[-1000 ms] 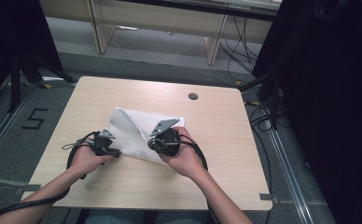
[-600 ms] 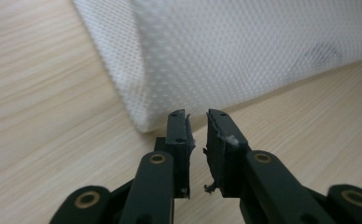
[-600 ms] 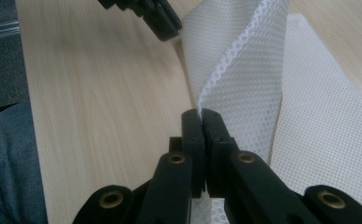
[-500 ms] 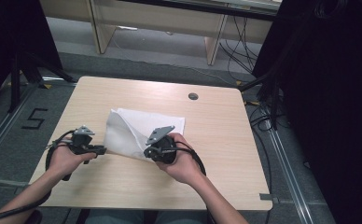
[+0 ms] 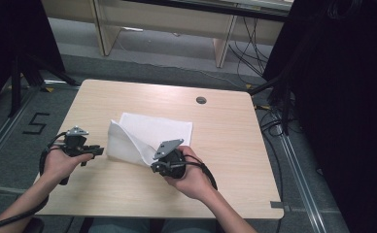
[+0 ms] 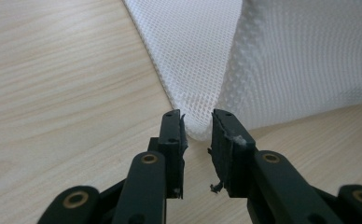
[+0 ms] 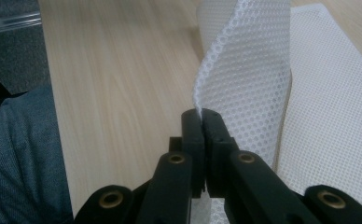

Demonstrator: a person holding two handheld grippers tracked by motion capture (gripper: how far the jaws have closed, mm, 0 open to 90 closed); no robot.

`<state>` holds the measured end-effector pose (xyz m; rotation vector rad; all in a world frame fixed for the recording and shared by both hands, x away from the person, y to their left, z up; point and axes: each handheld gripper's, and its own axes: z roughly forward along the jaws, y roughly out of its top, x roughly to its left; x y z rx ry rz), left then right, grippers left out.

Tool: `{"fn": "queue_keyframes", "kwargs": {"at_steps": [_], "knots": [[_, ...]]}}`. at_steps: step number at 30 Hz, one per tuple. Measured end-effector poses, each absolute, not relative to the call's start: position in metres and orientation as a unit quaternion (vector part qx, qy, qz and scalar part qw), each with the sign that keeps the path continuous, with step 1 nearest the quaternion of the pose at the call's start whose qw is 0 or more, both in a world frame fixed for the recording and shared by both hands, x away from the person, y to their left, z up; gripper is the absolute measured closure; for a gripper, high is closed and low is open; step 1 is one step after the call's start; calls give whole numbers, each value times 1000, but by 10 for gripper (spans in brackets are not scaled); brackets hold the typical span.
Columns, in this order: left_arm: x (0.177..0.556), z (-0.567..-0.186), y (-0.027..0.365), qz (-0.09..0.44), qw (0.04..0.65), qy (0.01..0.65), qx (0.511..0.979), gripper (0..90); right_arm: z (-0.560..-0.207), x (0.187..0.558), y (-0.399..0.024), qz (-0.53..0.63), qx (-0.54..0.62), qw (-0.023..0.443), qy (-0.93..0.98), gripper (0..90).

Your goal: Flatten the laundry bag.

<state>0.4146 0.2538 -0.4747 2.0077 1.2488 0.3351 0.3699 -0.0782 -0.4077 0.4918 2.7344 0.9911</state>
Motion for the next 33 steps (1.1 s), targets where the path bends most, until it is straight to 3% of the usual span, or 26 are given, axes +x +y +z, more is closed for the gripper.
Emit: {"fn": "queue_keyframes", "kwargs": {"at_steps": [23, 33], "knots": [[419, -475, 262, 130, 398, 508, 753, 682, -434, 345, -78, 295, 149, 65, 941, 895], [420, -477, 257, 145, 424, 475, 758, 631, -447, 344, -81, 280, 142, 54, 948, 893]]}}
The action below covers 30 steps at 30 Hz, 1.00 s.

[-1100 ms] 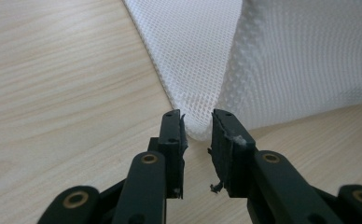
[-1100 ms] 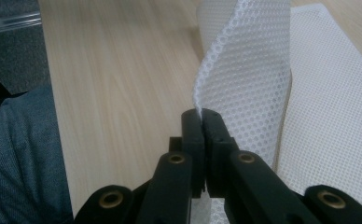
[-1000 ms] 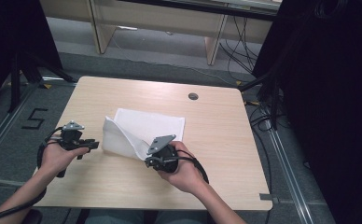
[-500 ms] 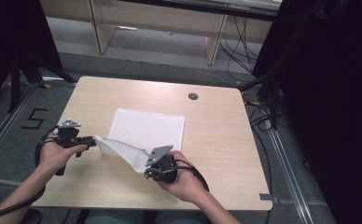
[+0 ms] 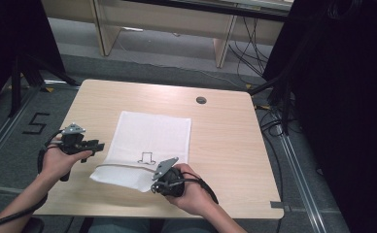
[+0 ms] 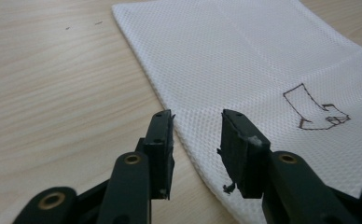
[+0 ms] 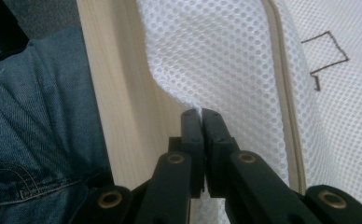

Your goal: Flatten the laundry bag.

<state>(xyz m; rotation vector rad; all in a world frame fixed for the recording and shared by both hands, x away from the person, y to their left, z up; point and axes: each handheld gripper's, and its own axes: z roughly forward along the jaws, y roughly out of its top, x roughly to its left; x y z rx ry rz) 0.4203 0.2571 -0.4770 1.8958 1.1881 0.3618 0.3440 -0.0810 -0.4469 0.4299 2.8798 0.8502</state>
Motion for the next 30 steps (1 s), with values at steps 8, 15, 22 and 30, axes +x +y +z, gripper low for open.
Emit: {"fn": "queue_keyframes", "kwargs": {"at_steps": [8, 15, 22, 30], "knots": [[418, -475, 249, 153, 434, 461, 758, 597, -454, 345, -82, 275, 144, 42, 950, 892], [410, -479, 230, 125, 442, 418, 784, 581, -461, 345, -81, 262, 161, 32, 951, 890], [401, -476, 207, 105, 448, 375, 805, 561, -467, 350, -85, 248, 180, 38, 951, 887], [401, -485, 189, 87, 433, 355, 824, 557, -471, 352, -89, 225, 208, 41, 951, 879]]}}
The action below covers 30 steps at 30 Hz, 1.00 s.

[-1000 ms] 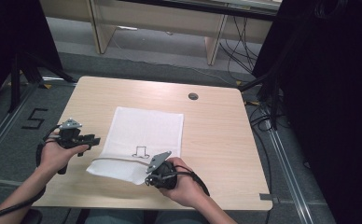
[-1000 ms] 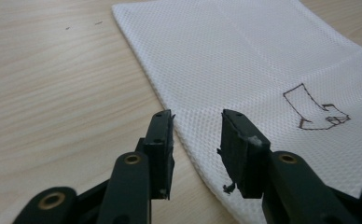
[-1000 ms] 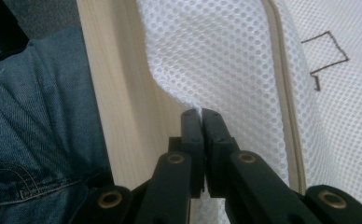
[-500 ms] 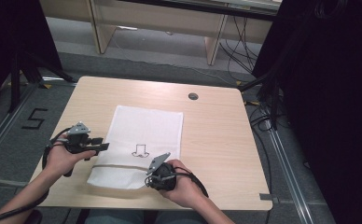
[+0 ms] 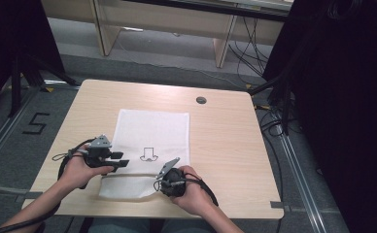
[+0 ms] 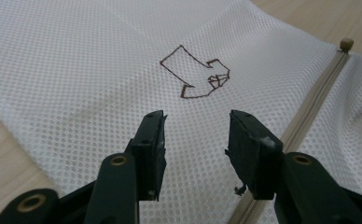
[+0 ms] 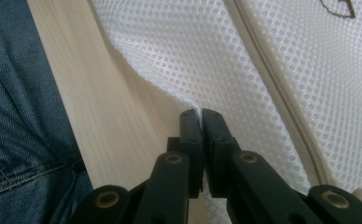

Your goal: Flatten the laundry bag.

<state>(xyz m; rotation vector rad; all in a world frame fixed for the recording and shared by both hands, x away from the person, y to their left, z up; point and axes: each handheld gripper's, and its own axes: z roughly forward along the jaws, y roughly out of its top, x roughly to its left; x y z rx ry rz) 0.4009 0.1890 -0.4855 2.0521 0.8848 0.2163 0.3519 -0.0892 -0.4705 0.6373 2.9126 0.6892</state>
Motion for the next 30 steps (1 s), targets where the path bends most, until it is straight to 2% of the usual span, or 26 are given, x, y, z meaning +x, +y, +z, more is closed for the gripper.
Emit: {"fn": "queue_keyframes", "kwargs": {"at_steps": [4, 5, 8, 14, 17, 19, 20, 21, 23, 25, 30], "knots": [[401, -489, 187, 77, 427, 355, 828, 543, -472, 349, -89, 221, 212, 38, 951, 837], [401, -490, 187, 72, 425, 359, 828, 508, -473, 347, -90, 227, 215, 34, 949, 757], [401, -490, 188, 81, 419, 360, 830, 465, -468, 345, -93, 243, 213, 34, 946, 649], [400, -488, 192, 106, 417, 358, 829, 464, -455, 343, -110, 288, 241, 37, 926, 585], [397, -487, 192, 94, 429, 365, 821, 488, -454, 349, -127, 292, 274, 53, 915, 598], [391, -483, 189, 79, 441, 359, 819, 550, -457, 358, -147, 274, 315, 64, 906, 689], [391, -483, 189, 79, 441, 359, 819, 593, -457, 358, -147, 274, 315, 64, 906, 689], [386, -479, 183, 65, 456, 361, 811, 632, -460, 365, -159, 258, 335, 68, 904, 775], [382, -476, 176, 60, 455, 349, 817, 693, -463, 371, -167, 241, 358, 68, 899, 838], [379, -478, 167, 55, 440, 332, 833, 729, -467, 376, -172, 226, 371, 69, 898, 863], [377, -489, 156, 57, 403, 316, 857, 742, -472, 380, -172, 216, 376, 62, 899, 888]]}}
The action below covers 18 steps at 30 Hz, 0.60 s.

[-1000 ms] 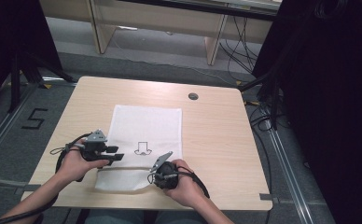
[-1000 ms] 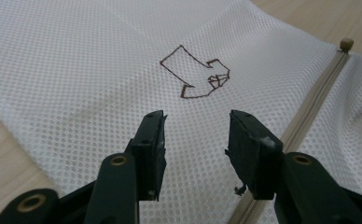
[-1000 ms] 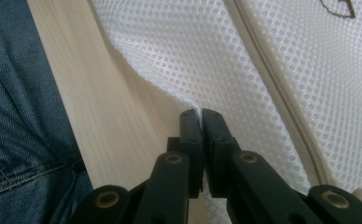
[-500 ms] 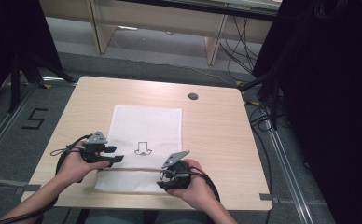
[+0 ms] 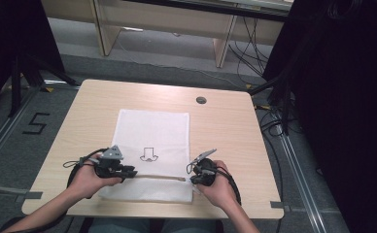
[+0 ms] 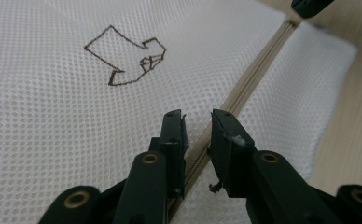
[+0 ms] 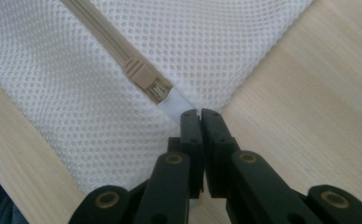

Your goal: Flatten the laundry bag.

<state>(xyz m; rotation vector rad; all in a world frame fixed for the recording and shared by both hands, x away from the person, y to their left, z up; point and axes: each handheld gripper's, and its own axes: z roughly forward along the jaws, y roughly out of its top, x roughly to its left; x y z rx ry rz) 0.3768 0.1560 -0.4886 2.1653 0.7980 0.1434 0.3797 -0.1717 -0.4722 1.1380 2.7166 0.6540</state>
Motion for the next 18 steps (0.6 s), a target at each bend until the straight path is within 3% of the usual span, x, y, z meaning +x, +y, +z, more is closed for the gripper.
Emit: {"fn": "queue_keyframes", "kwargs": {"at_steps": [7, 18], "knots": [[383, -500, 159, 57, 352, 312, 881, 755, -476, 373, -164, 199, 377, 48, 903, 900], [383, -503, 160, 45, 343, 316, 883, 750, -481, 360, -157, 172, 334, 60, 925, 900]]}}
